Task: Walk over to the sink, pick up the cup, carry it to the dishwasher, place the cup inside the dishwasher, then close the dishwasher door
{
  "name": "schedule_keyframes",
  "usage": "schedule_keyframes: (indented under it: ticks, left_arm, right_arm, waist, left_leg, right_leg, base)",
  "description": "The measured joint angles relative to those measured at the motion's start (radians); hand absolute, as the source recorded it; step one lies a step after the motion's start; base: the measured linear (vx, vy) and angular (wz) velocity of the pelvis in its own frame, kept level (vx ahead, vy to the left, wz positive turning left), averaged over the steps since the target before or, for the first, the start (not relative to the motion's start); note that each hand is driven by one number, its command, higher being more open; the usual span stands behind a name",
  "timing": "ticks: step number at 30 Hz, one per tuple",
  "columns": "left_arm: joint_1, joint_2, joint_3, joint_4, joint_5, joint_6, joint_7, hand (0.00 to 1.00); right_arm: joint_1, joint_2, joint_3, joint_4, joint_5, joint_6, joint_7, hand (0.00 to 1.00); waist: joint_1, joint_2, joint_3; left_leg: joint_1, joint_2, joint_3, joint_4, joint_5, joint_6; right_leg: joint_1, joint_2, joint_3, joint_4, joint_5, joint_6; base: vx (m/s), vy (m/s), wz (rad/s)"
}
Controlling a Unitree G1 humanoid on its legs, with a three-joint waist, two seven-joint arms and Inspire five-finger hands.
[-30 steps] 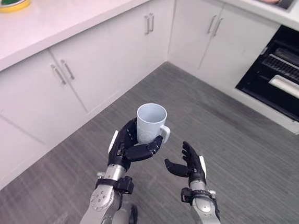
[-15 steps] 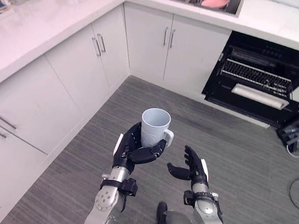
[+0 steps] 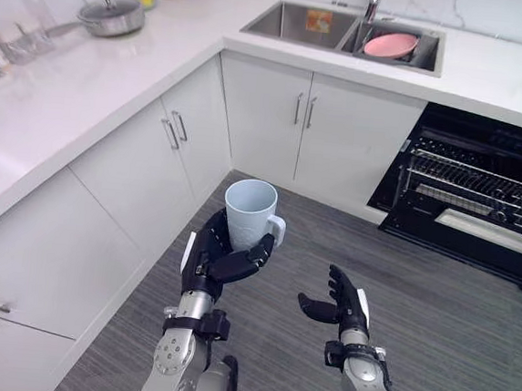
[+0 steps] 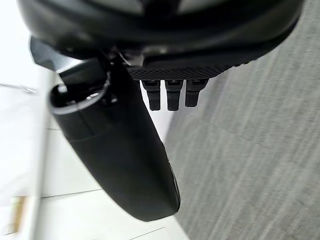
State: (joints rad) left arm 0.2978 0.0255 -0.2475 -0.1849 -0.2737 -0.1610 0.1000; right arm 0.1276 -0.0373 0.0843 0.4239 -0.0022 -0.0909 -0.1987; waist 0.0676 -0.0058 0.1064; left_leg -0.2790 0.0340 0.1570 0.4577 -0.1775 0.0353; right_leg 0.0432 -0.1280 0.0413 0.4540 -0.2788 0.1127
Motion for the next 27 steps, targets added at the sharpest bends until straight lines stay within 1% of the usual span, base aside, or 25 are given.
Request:
schedule_keyframes:
  ticks: [1, 2, 3, 4, 5, 6, 7, 8, 9, 10, 11, 12, 13, 14, 15, 16, 17, 18, 19, 20, 21, 22, 24, 26, 27]
  left_arm:
    - [0.001, 0.024, -0.003, 0.001, 0.0, 0.004, 0.004, 0.3]
    - [0.008, 0.039, -0.008, 0.001, 0.0, 0.005, 0.007, 0.3]
    - [0.012, 0.039, -0.009, -0.001, 0.0, 0.004, 0.008, 0.3]
    - [0.012, 0.038, -0.016, -0.008, 0.0, 0.004, 0.01, 0.3]
    - [0.012, 0.037, -0.025, -0.022, 0.0, 0.003, 0.01, 0.3]
    - [0.012, 0.037, -0.029, -0.03, 0.0, 0.003, 0.01, 0.3]
    - [0.012, 0.037, -0.036, -0.044, 0.0, 0.003, 0.01, 0.3]
    - [0.012, 0.037, -0.038, -0.047, 0.0, 0.003, 0.009, 0.3]
    - [0.008, 0.037, -0.039, -0.048, 0.0, 0.001, 0.009, 0.3]
    - [0.004, 0.037, -0.039, -0.047, 0.0, 0.001, 0.009, 0.3]
    - [0.002, 0.037, -0.039, -0.045, 0.001, -0.002, 0.009, 0.3]
    - [-0.001, 0.036, -0.036, -0.038, 0.001, -0.002, 0.009, 0.3]
    - [-0.007, 0.021, -0.039, -0.014, 0.002, -0.003, 0.007, 0.3]
    - [-0.007, -0.009, -0.033, 0.009, 0.006, -0.001, 0.01, 0.3]
    - [-0.009, -0.017, -0.027, 0.014, 0.013, 0.0, 0.012, 0.3]
    - [-0.01, -0.032, -0.014, 0.025, 0.021, 0.003, 0.012, 0.3]
    - [-0.003, -0.044, 0.0, 0.027, 0.021, 0.003, 0.013, 0.3]
    - [0.001, -0.046, 0.005, 0.023, 0.021, 0.003, 0.013, 0.3]
    - [0.007, -0.049, 0.006, 0.01, 0.021, -0.002, 0.012, 0.3]
    - [0.019, -0.052, 0.007, -0.015, 0.021, -0.004, 0.009, 0.3]
    - [0.025, -0.053, 0.007, -0.025, 0.021, -0.008, 0.008, 0.3]
    - [0.035, -0.056, 0.008, -0.04, 0.021, -0.01, 0.008, 0.3]
    - [0.053, -0.064, 0.02, -0.042, 0.02, -0.011, 0.007, 0.3]
    - [0.071, -0.067, 0.035, -0.042, 0.02, -0.01, 0.008, 0.3]
    - [0.076, -0.067, 0.045, -0.042, 0.02, -0.009, 0.01, 0.3]
  right_arm:
    - [0.001, 0.019, 0.001, 0.0, -0.001, 0.0, 0.002, 0.9]
    - [0.005, 0.03, 0.006, 0.0, -0.001, 0.0, 0.004, 0.9]
    - [0.005, 0.033, 0.01, -0.001, -0.001, 0.0, 0.005, 0.9]
    - [0.005, 0.042, 0.015, -0.013, -0.001, 0.0, 0.006, 0.9]
    - [0.007, 0.049, 0.02, -0.039, -0.001, 0.0, 0.007, 0.9]
    - [0.007, 0.053, 0.021, -0.054, -0.001, 0.0, 0.009, 0.9]
    - [0.008, 0.063, 0.022, -0.078, -0.001, 0.0, 0.014, 0.9]
    - [0.007, 0.066, 0.022, -0.086, -0.001, 0.0, 0.016, 0.9]
    - [0.004, 0.068, 0.025, -0.095, -0.001, 0.0, 0.017, 0.9]
    - [0.003, 0.064, 0.03, -0.101, -0.001, 0.0, 0.016, 0.9]
    - [0.005, 0.059, 0.034, -0.111, -0.001, 0.0, 0.014, 0.9]
    - [0.01, 0.053, 0.037, -0.119, -0.001, 0.0, 0.012, 0.9]
    - [0.01, 0.038, 0.037, -0.12, -0.001, 0.0, 0.009, 0.9]
    - [0.017, 0.015, 0.037, -0.15, -0.001, 0.0, 0.002, 0.9]
    - [0.026, 0.012, 0.036, -0.167, -0.001, 0.0, 0.001, 0.9]
    - [0.055, 0.013, 0.038, -0.21, 0.0, 0.001, -0.001, 0.9]
    - [0.096, 0.013, 0.042, -0.272, 0.0, 0.0, -0.003, 0.9]
    - [0.117, 0.014, 0.045, -0.312, 0.0, -0.001, -0.006, 0.9]
    - [0.14, 0.014, 0.047, -0.382, 0.0, -0.012, -0.016, 0.9]
    - [0.142, 0.015, 0.048, -0.429, 0.0, -0.03, -0.022, 0.9]
    - [0.14, 0.015, 0.049, -0.446, 0.0, -0.038, -0.022, 0.9]
    - [0.136, 0.017, 0.049, -0.467, 0.0, -0.051, -0.024, 0.9]
    - [0.129, 0.018, 0.05, -0.473, 0.006, -0.054, -0.028, 0.9]
    - [0.129, 0.02, 0.049, -0.472, 0.01, -0.053, -0.03, 0.9]
    - [0.121, 0.018, 0.046, -0.468, 0.01, -0.053, -0.04, 0.9]
  waist:
    - [-0.011, -0.013, 0.008]
    - [-0.027, -0.017, 0.007]
    - [-0.03, -0.017, 0.007]
    - [-0.033, -0.017, 0.006]
    - [-0.033, -0.017, 0.006]
    - [-0.033, -0.016, 0.006]
    - [-0.035, -0.013, 0.005]
    - [-0.039, -0.011, 0.004]
    - [-0.051, -0.017, -0.002]
    - [-0.059, -0.023, -0.007]
    - [-0.066, -0.041, -0.019]
    - [-0.077, -0.039, -0.019]
    - [-0.08, 0.0, -0.023]
    - [-0.082, 0.041, -0.031]
    - [-0.082, 0.047, -0.029]
    - [-0.081, 0.049, -0.026]
    - [-0.08, 0.051, -0.021]
    - [-0.078, 0.052, -0.02]
    - [-0.068, 0.056, -0.022]
    - [-0.057, 0.061, -0.026]
    - [-0.05, 0.06, -0.027]
    - [-0.037, 0.062, -0.028]
    - [-0.012, 0.055, -0.024]
    - [-0.01, 0.053, -0.023]
    - [-0.003, 0.052, -0.024]
  left_leg:
    - [0.061, -0.011, 0.019, -0.018, -0.03, 0.01]
    - [0.123, -0.014, 0.033, -0.027, -0.06, 0.016]
    - [0.154, -0.013, 0.041, -0.039, -0.072, 0.017]
    - [0.208, -0.008, 0.055, -0.061, -0.092, 0.017]
    - [0.245, 0.0, 0.069, -0.076, -0.116, 0.017]
    - [0.26, 0.007, 0.077, -0.078, -0.131, 0.016]
    - [0.288, 0.023, 0.09, -0.083, -0.149, -0.005]
    - [0.301, 0.028, 0.094, -0.093, -0.155, -0.012]
    - [0.335, 0.03, 0.097, -0.124, -0.162, -0.029]
    - [0.36, 0.028, 0.098, -0.152, -0.164, -0.041]
    - [0.392, 0.022, 0.094, -0.178, -0.173, -0.063]
    - [0.405, 0.022, 0.08, -0.186, -0.182, -0.076]
    - [0.418, 0.05, 0.07, -0.188, -0.193, -0.089]
    - [0.423, 0.088, 0.047, -0.159, -0.184, -0.103]
    - [0.42, 0.097, 0.038, -0.128, -0.175, -0.114]
    - [0.398, 0.123, 0.028, -0.004, -0.141, -0.13]
    - [0.351, 0.157, 0.017, 0.19, -0.07, -0.126]
    - [0.318, 0.171, 0.014, 0.293, -0.042, -0.128]
    - [0.243, 0.199, 0.024, 0.458, -0.058, -0.123]
    - [0.157, 0.22, 0.029, 0.538, -0.082, -0.109]
    - [0.12, 0.227, 0.033, 0.545, -0.097, -0.099]
    - [0.061, 0.232, 0.033, 0.515, -0.118, -0.072]
    - [0.007, 0.219, 0.019, 0.395, -0.139, -0.067]
    - [-0.027, 0.168, -0.044, 0.245, -0.143, -0.067]
    - [-0.038, 0.097, -0.132, 0.063, -0.1, -0.085]
  right_leg:
    - [-0.092, -0.025, 0.006, 0.245, 0.027, 0.063]
    - [-0.165, -0.033, 0.003, 0.423, 0.021, 0.052]
    - [-0.197, -0.033, -0.005, 0.473, 0.014, 0.04]
    - [-0.257, -0.031, -0.035, 0.516, 0.001, 0.016]
    - [-0.32, -0.024, -0.075, 0.515, -0.014, -0.01]
    - [-0.351, -0.017, -0.094, 0.503, -0.022, -0.022]
    - [-0.401, -0.002, -0.138, 0.442, -0.031, -0.043]
    - [-0.418, 0.002, -0.162, 0.389, -0.031, -0.049]
    - [-0.438, 0.013, -0.196, 0.259, -0.018, -0.062]
    - [-0.442, 0.026, -0.203, 0.138, 0.018, -0.082]
    - [-0.435, 0.046, -0.201, 0.006, 0.161, -0.115]
    - [-0.419, 0.051, -0.201, -0.009, 0.229, -0.157]
    - [-0.404, 0.073, -0.217, -0.002, 0.218, -0.157]
    - [-0.382, 0.109, -0.23, -0.008, 0.181, -0.177]
    - [-0.365, 0.117, -0.236, -0.013, 0.17, -0.184]
    - [-0.303, 0.135, -0.241, -0.042, 0.156, -0.193]
    - [-0.212, 0.149, -0.24, -0.095, 0.151, -0.198]
    - [-0.169, 0.152, -0.237, -0.125, 0.147, -0.2]
    - [-0.099, 0.16, -0.226, -0.18, 0.138, -0.195]
    - [-0.058, 0.168, -0.212, -0.221, 0.135, -0.194]
    - [-0.043, 0.169, -0.204, -0.237, 0.133, -0.192]
    - [-0.018, 0.168, -0.185, -0.258, 0.123, -0.186]
    - [0.01, 0.158, -0.146, -0.261, 0.094, -0.18]
    - [0.035, 0.134, -0.119, -0.252, 0.061, -0.155]
    - [0.033, 0.097, -0.081, -0.21, 0.014, -0.112]
  base:
    - [0.35, 0.175, -0.37]
    - [0.35, 0.152, -0.34]
    - [0.36, 0.119, -0.36]
    - [0.34, 0.079, -0.42]
    - [0.34, 0.055, -0.42]
    - [0.34, 0.004, -0.42]
    - [0.28, -0.02, -0.31]
    - [0.37, -0.035, -0.24]
    - [0.41, -0.048, -0.07]
    - [0.55, -0.069, 0.01]
    - [0.52, -0.075, 0.15]
    - [0.55, -0.064, 0.13]
    - [0.66, -0.097, 0.02]
    - [0.54, -0.077, -0.09]
    - [0.63, -0.147, -0.07]
    - [0.51, -0.121, 0.03]
    - [0.59, -0.124, 0.04]
    - [0.44, -0.042, -0.03]
    - [0.3, -0.003, -0.16]
    - [0.34, 0.023, -0.26]
    - [0.29, 0.057, -0.34]
    - [0.33, 0.102, -0.46]
    - [0.27, 0.143, -0.49]
    - [0.31, 0.258, -0.42]
    - [0.26, 0.246, -0.44]
